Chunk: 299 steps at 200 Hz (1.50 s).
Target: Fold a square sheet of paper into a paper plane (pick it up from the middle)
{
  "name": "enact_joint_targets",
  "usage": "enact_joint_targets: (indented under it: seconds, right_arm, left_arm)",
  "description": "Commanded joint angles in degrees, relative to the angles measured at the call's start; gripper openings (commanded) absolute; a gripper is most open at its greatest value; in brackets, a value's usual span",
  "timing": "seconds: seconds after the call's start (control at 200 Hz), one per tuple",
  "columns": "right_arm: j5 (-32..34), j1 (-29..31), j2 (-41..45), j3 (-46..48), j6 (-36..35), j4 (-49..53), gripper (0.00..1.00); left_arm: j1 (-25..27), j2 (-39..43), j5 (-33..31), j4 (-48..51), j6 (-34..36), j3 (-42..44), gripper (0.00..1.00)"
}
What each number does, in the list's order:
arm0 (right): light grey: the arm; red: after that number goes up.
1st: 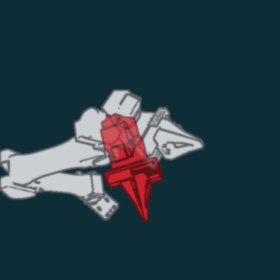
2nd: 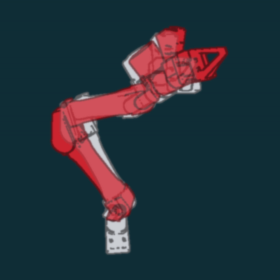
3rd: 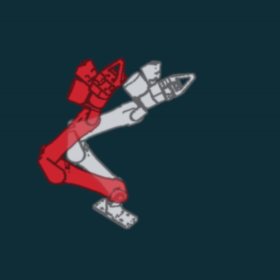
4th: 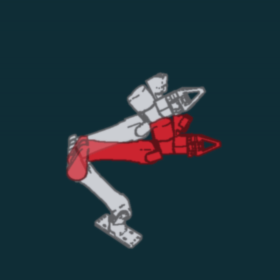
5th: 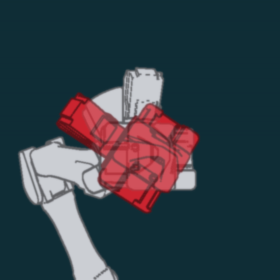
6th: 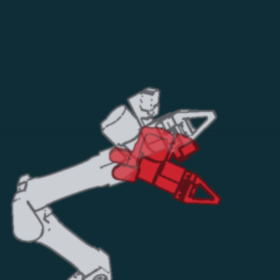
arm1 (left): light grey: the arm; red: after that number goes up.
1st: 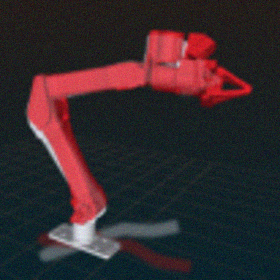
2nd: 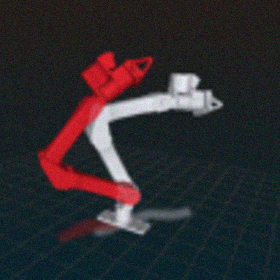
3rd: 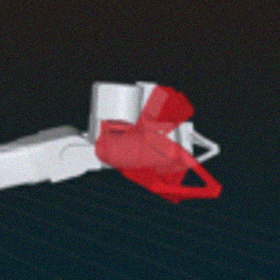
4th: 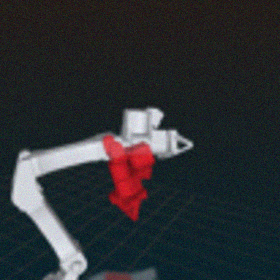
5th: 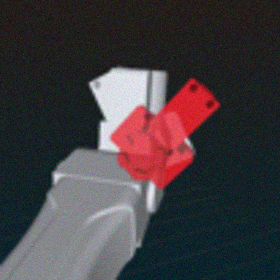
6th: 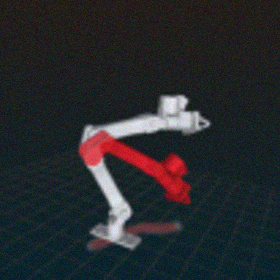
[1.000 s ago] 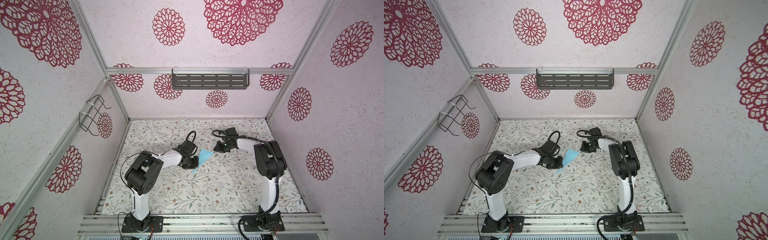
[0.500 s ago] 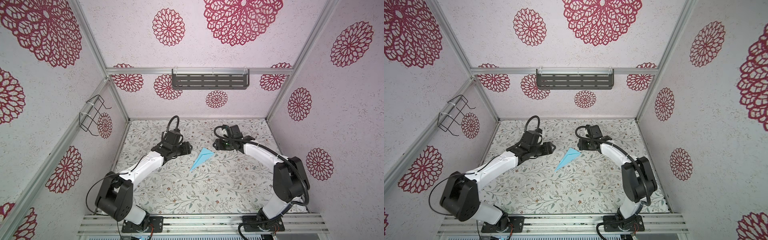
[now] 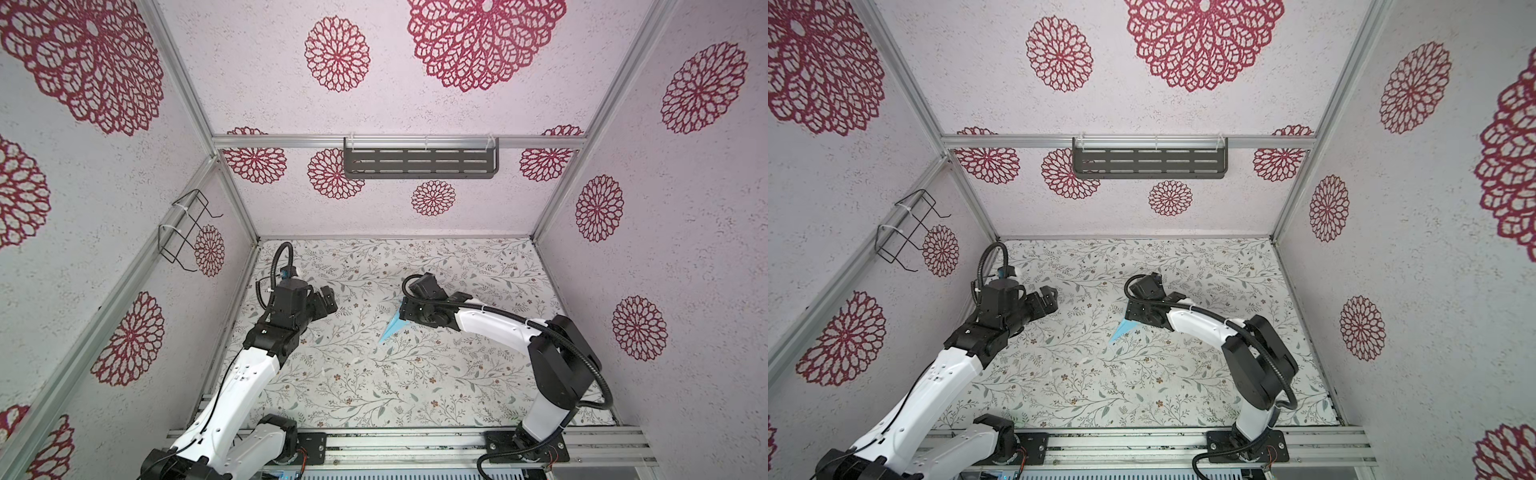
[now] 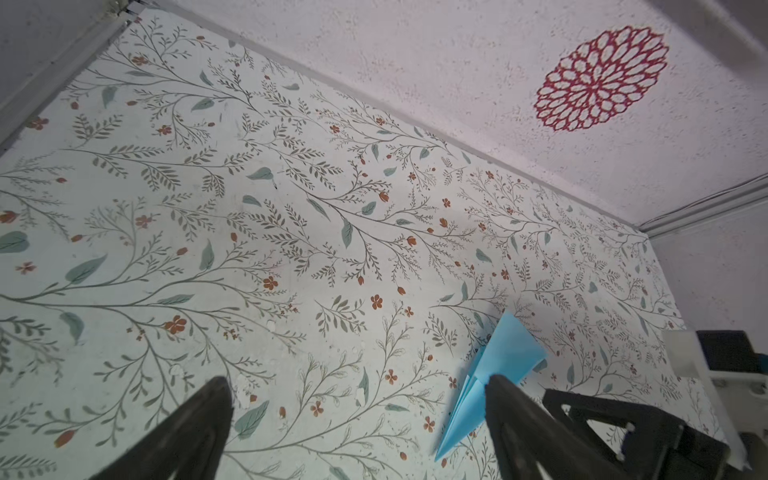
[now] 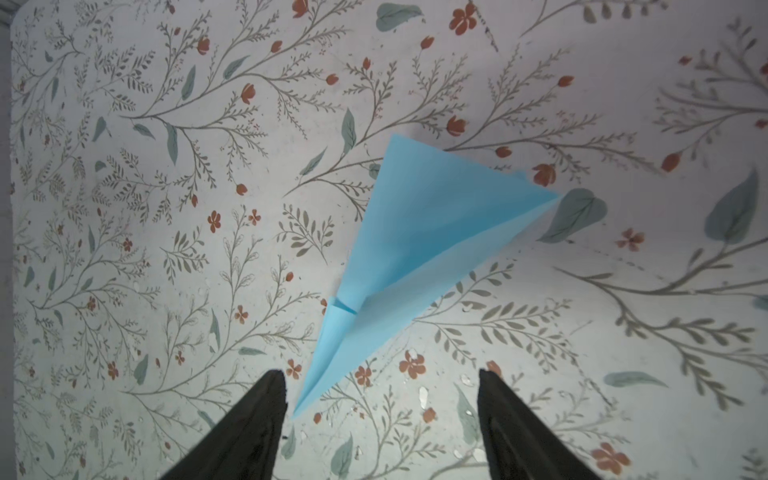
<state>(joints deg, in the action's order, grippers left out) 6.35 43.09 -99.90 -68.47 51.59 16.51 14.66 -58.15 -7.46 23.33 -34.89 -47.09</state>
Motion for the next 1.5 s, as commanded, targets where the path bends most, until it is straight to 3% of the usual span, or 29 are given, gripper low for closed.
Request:
enact_joint_targets:
  seconds: [0.0, 0.22, 0.465, 0.63, 0.851, 1.246, 1.371, 1.491]
  right_arm:
    - [5.18, 0.98, -2.48, -3.0, 10.5, 0.86, 0.76]
    - [7.2, 1.29, -7.62, -8.22, 15.24, 4.89, 0.71]
    - [7.38, 1.29, -11.3, -11.12, 19.04, 9.73, 0.53]
    - [8.42, 1.37, -11.73, -11.53, 20.56, 12.23, 0.48]
    - [10.18, 1.38, -10.19, -10.18, 21.81, 12.96, 0.34]
    - [7.71, 0.85, -9.07, -7.59, 19.55, 6.74, 0.11]
    - [4.58, 0.27, -5.73, -3.65, 13.66, -3.72, 0.07]
    - [-4.24, -0.84, -3.16, 0.96, 5.8, -16.47, 0.01]
  left_arm:
    - [-0.58, 0.67, -3.23, 1.4, -0.19, 0.28, 0.97]
    - [-1.21, -1.99, -3.13, 4.09, 0.08, -1.94, 0.98]
    - [-1.3, -3.14, -2.05, 3.65, 0.19, -1.69, 0.98]
    - [-1.38, -3.75, -1.91, 3.57, 0.28, -1.95, 0.97]
    - [-1.52, -3.8, -1.36, 2.95, 0.27, -1.69, 0.97]
    - [-1.92, -5.24, 1.5, 3.36, -0.11, -2.25, 0.98]
    - [-2.26, -7.16, 7.14, 2.48, 0.77, -2.56, 0.98]
    - [-2.35, -9.37, 12.53, 0.7, 0.84, -2.66, 0.98]
